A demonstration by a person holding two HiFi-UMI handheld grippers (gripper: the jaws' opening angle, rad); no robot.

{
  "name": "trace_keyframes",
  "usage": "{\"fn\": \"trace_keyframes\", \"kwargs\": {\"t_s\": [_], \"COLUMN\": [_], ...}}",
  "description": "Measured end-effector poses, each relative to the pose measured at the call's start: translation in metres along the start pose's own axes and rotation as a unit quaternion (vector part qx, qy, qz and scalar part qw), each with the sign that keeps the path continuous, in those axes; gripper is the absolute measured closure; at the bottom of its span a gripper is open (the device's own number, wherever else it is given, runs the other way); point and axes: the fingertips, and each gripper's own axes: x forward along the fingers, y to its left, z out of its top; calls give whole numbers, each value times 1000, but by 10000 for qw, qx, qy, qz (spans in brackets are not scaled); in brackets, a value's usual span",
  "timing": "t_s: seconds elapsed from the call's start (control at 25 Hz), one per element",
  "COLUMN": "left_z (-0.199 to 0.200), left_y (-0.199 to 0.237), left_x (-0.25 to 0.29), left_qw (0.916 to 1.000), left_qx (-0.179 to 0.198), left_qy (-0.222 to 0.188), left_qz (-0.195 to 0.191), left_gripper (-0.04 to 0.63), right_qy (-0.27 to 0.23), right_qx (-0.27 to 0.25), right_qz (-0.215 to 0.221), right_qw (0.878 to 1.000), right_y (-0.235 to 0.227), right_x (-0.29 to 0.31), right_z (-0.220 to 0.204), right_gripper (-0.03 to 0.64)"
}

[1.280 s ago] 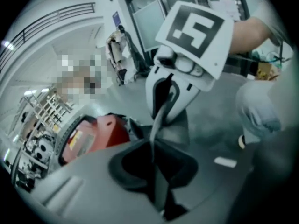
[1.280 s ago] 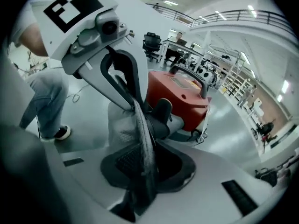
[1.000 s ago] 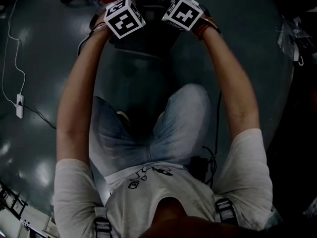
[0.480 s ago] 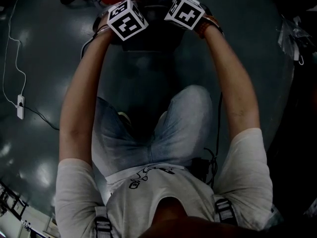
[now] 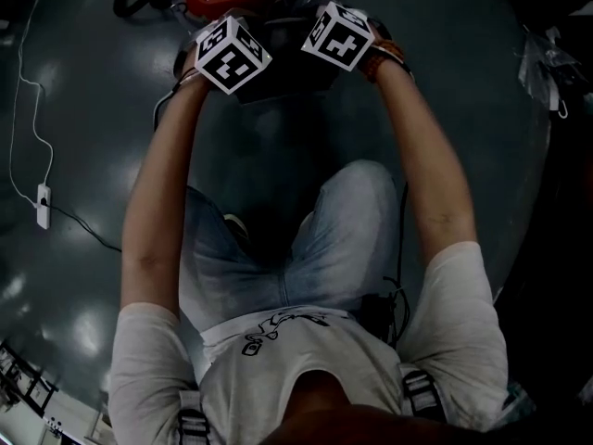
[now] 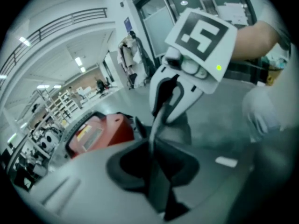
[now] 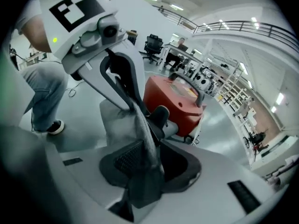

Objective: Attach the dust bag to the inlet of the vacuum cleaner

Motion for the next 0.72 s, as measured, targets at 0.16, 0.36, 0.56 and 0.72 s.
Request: {"fn": "trace_keyframes", "kwargs": {"t_s": [0.16,0.36,0.56,0.72], "left_z": [17,25,10,0], "left_y": [5,-3,-20,-25], "left_x": [-54,-91,-82,-76], "left_qw": [9869,9501,9284,9188], "left_qx": [-847,-2060,-2645,-2916], "left_qy": [-1058,-2044,-2329,-2347], "left_qz": [877,1149,1176,1254], "left_gripper": [514,591,591,591], "right_qy": [-1164,-2872,-3292,-3431], "right_qx": [1161,2912,3634,3617], "right_qz": [-666,-1028,-1109,-1217], "right_qw": [9841,9067,8644,8583], "right_y": [-4,3,39,52], "right_x": [-63,-110,-79,-75], "right_z": [15,44,39,43], "right_gripper": [454,459,525,592]}}
